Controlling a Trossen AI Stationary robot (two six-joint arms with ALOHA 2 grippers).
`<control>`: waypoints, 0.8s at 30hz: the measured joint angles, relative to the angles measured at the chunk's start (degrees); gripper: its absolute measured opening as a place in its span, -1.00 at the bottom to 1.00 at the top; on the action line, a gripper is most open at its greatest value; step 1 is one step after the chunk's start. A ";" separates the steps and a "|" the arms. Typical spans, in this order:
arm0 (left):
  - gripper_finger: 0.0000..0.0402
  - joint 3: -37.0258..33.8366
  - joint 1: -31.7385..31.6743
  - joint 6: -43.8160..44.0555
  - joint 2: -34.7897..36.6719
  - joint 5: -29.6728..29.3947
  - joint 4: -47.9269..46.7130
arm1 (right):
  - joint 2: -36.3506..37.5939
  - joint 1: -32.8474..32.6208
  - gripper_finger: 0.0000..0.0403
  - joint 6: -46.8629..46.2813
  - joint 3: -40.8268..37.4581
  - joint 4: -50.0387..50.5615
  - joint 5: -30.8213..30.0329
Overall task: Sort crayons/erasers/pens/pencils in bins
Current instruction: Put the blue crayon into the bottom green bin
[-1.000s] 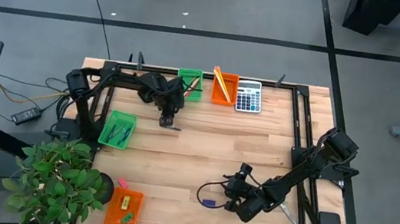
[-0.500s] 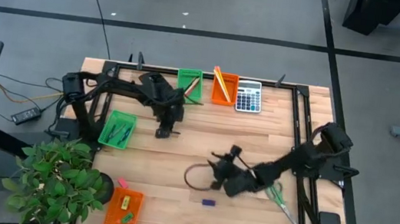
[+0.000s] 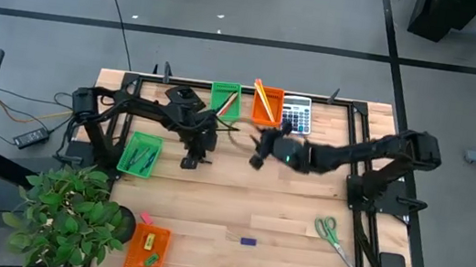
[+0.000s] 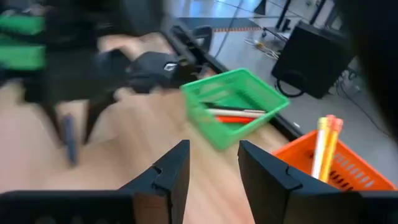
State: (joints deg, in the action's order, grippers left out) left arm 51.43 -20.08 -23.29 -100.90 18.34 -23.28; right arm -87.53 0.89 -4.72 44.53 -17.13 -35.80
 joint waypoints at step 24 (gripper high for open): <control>-0.86 -0.34 3.35 14.78 -0.16 -10.22 3.69 | -2.33 23.77 -0.29 11.24 -0.02 -12.44 23.08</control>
State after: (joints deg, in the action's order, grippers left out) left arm 51.09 -16.72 -8.51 -101.07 8.13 -19.59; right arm -89.86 24.66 6.52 44.51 -29.58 -12.72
